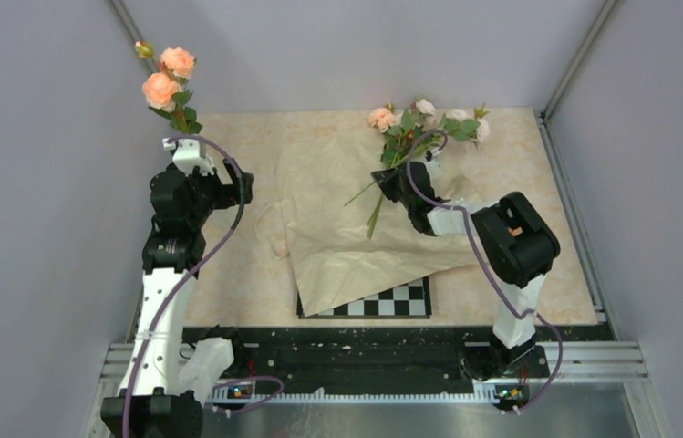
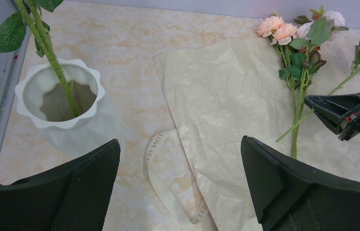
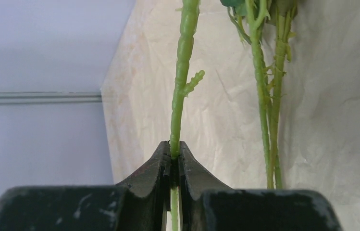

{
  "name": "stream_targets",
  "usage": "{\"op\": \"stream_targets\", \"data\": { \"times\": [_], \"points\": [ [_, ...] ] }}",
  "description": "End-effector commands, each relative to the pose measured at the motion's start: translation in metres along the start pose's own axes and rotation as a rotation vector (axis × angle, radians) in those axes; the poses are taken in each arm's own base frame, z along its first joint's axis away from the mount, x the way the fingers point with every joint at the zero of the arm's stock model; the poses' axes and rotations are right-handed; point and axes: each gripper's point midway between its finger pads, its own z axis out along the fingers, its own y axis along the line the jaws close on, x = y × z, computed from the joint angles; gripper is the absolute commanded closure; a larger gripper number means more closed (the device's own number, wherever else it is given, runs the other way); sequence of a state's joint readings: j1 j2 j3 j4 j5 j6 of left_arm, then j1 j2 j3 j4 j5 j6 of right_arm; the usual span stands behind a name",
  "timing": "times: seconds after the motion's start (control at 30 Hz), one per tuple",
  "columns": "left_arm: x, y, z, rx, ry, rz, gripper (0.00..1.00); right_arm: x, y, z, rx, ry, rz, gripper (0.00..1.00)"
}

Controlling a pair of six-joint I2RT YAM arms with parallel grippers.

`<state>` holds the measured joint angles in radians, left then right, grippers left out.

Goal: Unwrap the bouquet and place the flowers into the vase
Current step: Pick up the fake flower from the wrapping paper.

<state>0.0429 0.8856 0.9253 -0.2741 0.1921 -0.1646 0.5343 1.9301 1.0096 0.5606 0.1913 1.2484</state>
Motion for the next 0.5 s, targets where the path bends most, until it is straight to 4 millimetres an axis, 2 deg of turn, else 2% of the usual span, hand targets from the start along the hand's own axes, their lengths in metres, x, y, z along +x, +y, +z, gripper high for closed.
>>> {"op": "stream_targets", "data": {
  "times": [0.0,0.17,0.27,0.33,0.47],
  "points": [
    [-0.004,-0.001,-0.002,0.004,-0.023,0.015,0.01,-0.023,0.046,-0.020,-0.116,-0.080,-0.069,1.00],
    [-0.002,-0.005,-0.001,0.027,-0.018,0.019,0.01,-0.030,0.061,-0.037,-0.142,-0.100,-0.178,1.00],
    [0.002,-0.027,-0.003,0.140,-0.003,0.047,0.01,-0.034,0.079,-0.058,-0.188,-0.129,-0.292,1.00],
    [0.003,-0.033,-0.004,0.165,-0.004,0.054,0.01,-0.038,0.090,-0.076,-0.212,-0.143,-0.388,1.00],
    [0.008,-0.062,-0.005,0.255,0.038,0.047,0.01,-0.038,0.110,-0.111,-0.281,-0.098,-0.581,1.00]
  ]
}}
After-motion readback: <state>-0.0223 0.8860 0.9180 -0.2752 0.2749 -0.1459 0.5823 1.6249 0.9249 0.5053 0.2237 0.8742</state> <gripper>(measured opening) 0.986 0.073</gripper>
